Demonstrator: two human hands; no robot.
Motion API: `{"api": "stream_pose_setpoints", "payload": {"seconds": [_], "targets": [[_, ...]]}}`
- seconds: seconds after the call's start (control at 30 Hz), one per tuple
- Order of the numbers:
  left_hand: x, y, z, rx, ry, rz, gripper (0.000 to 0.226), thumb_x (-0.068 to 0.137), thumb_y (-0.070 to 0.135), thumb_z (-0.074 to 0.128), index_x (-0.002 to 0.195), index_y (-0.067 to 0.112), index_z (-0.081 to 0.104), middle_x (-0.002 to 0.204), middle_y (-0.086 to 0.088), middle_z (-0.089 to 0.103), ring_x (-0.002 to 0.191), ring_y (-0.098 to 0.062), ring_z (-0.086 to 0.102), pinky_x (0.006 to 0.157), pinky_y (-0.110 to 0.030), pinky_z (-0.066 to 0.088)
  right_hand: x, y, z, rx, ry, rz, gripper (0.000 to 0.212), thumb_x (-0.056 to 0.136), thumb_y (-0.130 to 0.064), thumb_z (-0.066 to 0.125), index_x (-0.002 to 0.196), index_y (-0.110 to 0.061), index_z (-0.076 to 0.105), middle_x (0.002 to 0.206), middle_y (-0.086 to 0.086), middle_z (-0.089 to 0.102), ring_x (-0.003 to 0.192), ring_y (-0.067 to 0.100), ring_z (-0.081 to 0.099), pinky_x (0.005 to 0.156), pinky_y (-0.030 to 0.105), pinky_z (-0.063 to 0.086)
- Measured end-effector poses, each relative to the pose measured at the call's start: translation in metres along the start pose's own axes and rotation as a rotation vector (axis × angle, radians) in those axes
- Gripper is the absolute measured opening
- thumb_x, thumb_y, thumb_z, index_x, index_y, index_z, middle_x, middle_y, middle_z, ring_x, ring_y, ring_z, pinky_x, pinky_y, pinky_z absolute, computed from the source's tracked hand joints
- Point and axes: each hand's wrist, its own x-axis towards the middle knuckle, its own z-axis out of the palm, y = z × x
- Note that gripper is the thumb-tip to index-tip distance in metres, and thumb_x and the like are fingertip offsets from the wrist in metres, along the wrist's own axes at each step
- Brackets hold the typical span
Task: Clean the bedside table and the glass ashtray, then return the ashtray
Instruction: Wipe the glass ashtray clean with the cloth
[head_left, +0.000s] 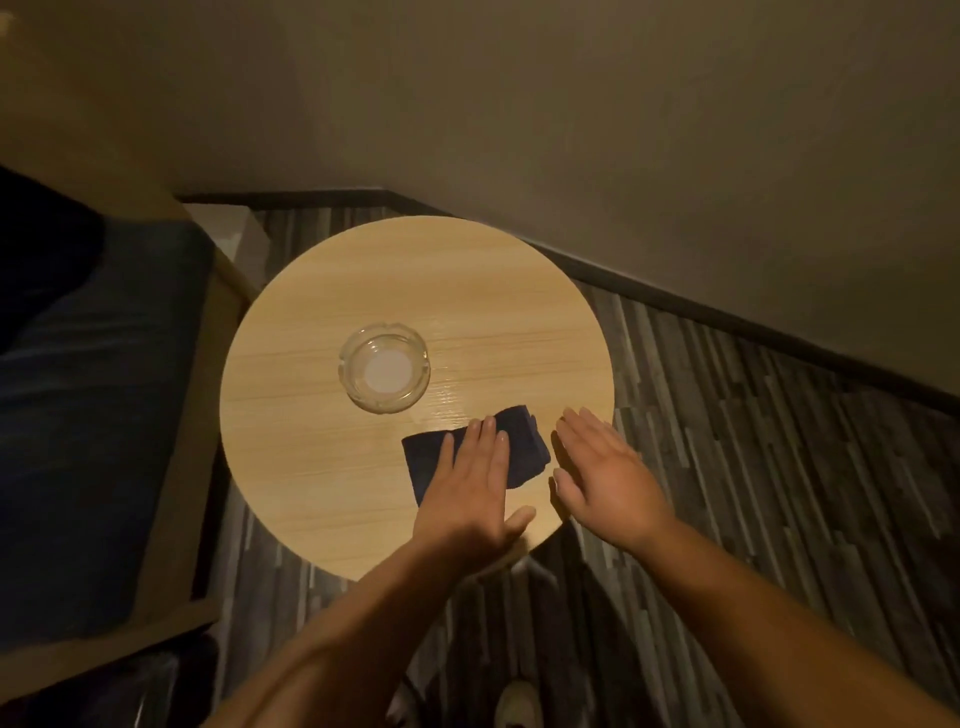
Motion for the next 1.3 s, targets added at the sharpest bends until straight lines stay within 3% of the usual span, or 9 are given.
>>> {"api": "stream_pose_setpoints", "payload": {"seconds": [0.2,0.27,0.4,0.5,0.6,0.87,0.97,1.1,1.3], "targets": [[-0.03,-0.057,-0.01,-0.121,0.202,-0.025,0.077,0.085,0.043,0.044,0.149,0.006,0.021,0.157,-0.007,0.01,0.147,-0.022,0.008,0.12,-0.044,0.007,0.026,-0.042,0.006,-0.179,-0.044,-0.287,0.062,0.08,-0.045,0.047,0.13,-0.009,0.055,0.139,0.015,0.051,0.129,0.03,0.048,0.107,0.048,0.027],[-0.036,-0.079,-0.021,-0.226,0.265,-0.148,0.071,0.084,0.036,0.038,0.148,0.007,0.028,0.157,-0.008,0.021,0.146,-0.024,0.016,0.12,-0.04,0.007,0.034,-0.055,0.011,-0.233,-0.098,-0.391,0.064,0.08,-0.046,0.054,0.135,-0.012,0.049,0.144,0.013,0.046,0.133,0.03,0.043,0.108,0.048,0.024],[-0.026,-0.119,-0.044,-0.402,0.352,-0.353,0.068,0.088,0.031,0.039,0.151,0.01,0.022,0.159,-0.009,0.02,0.147,-0.024,0.014,0.12,-0.042,0.013,0.048,-0.068,0.029,-0.274,-0.252,-0.52,0.068,0.092,-0.038,0.049,0.15,-0.023,0.017,0.159,0.004,0.01,0.145,0.029,0.007,0.113,0.048,-0.002],[-0.005,-0.149,-0.057,-0.453,0.321,-0.383,0.066,0.094,0.03,0.047,0.152,0.015,0.018,0.161,-0.005,0.011,0.147,-0.022,0.011,0.12,-0.042,0.014,0.051,-0.065,0.041,-0.337,-0.247,-0.512,0.058,0.095,-0.039,0.045,0.147,-0.03,0.021,0.156,-0.001,0.024,0.143,0.029,0.022,0.114,0.051,0.01],[0.007,-0.174,-0.064,-0.462,0.24,-0.341,0.069,0.095,0.037,0.049,0.153,0.019,0.015,0.161,-0.001,0.01,0.147,-0.022,0.013,0.119,-0.041,0.017,0.049,-0.064,0.05,-0.327,-0.203,-0.481,0.057,0.092,-0.033,0.052,0.144,-0.031,0.029,0.151,-0.002,0.037,0.138,0.027,0.035,0.111,0.052,0.029],[0.03,-0.217,-0.073,-0.475,0.268,-0.215,0.052,0.099,0.026,0.042,0.149,0.02,0.031,0.145,-0.003,0.045,0.13,-0.021,0.044,0.106,-0.033,0.036,0.035,-0.076,0.062,-0.235,-0.085,-0.315,0.074,0.079,-0.021,0.069,0.143,-0.033,0.035,0.149,-0.006,0.039,0.136,0.024,0.039,0.112,0.04,0.016],[0.054,-0.239,-0.093,-0.443,0.075,-0.068,0.058,0.099,0.033,0.044,0.151,0.039,0.019,0.143,0.003,0.044,0.124,-0.018,0.047,0.102,-0.033,0.041,0.034,-0.075,0.065,-0.235,-0.057,-0.306,0.056,0.089,-0.034,0.051,0.143,-0.033,0.035,0.15,-0.007,0.037,0.137,0.023,0.035,0.112,0.041,0.018],[0.087,-0.255,-0.122,-0.216,-0.194,0.14,0.063,0.095,0.048,0.046,0.147,0.052,0.012,0.133,0.005,0.045,0.107,-0.015,0.051,0.097,-0.035,0.043,0.034,-0.075,0.067,-0.244,-0.036,-0.31,0.052,0.091,-0.038,0.047,0.142,-0.032,0.039,0.149,-0.007,0.039,0.136,0.023,0.037,0.111,0.042,0.022],[0.094,-0.252,-0.12,-0.038,-0.238,0.254,0.071,0.087,0.064,0.049,0.146,0.05,0.013,0.134,0.007,0.039,0.106,-0.016,0.051,0.093,-0.035,0.046,0.035,-0.074,0.067,-0.2,-0.069,-0.305,0.075,0.079,-0.026,0.06,0.146,-0.035,0.029,0.153,-0.008,0.029,0.139,0.023,0.031,0.112,0.042,0.017]]}}
